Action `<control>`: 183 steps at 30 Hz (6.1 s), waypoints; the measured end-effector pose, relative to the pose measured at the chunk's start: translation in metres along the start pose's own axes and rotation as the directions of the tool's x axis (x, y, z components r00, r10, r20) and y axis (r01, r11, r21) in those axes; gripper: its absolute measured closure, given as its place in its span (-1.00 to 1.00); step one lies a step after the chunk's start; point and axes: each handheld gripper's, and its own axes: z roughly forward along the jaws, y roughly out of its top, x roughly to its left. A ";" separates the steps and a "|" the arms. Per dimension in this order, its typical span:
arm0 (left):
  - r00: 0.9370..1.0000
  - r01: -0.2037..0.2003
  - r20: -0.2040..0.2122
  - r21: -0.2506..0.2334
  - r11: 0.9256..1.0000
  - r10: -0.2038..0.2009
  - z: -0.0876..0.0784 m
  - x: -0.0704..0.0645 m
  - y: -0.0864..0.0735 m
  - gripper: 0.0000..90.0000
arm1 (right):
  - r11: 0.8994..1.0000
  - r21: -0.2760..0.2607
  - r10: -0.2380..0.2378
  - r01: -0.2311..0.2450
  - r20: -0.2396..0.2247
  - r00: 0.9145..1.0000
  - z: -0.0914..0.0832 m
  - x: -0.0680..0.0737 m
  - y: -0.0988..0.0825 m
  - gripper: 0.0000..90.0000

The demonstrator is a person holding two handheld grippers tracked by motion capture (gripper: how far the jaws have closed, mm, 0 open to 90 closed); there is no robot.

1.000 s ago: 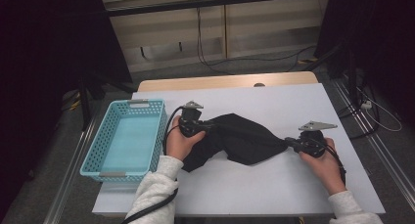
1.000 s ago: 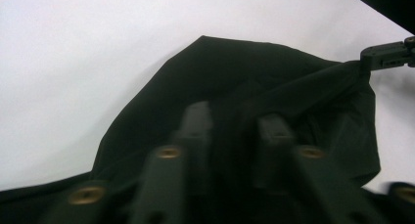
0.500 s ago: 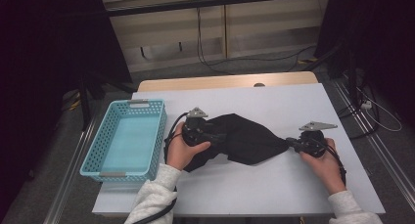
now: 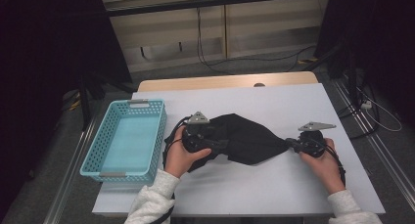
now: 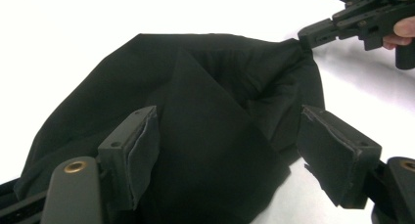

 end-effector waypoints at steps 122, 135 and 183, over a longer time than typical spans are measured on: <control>0.968 0.230 -0.059 -0.184 0.956 -0.244 -0.056 0.067 0.020 0.89 | 0.980 -0.182 -0.111 0.079 -0.176 0.978 -0.034 0.023 0.064 0.93; 0.970 0.219 -0.063 -0.184 0.958 -0.234 -0.059 0.069 0.030 0.89 | 0.984 -0.168 -0.088 0.061 -0.156 0.984 -0.031 0.021 0.073 0.93; 0.965 0.174 -0.185 -0.087 0.981 -0.187 -0.019 0.070 0.021 -0.60 | 0.991 -0.065 -0.128 0.120 -0.134 0.983 0.048 0.058 0.066 -0.11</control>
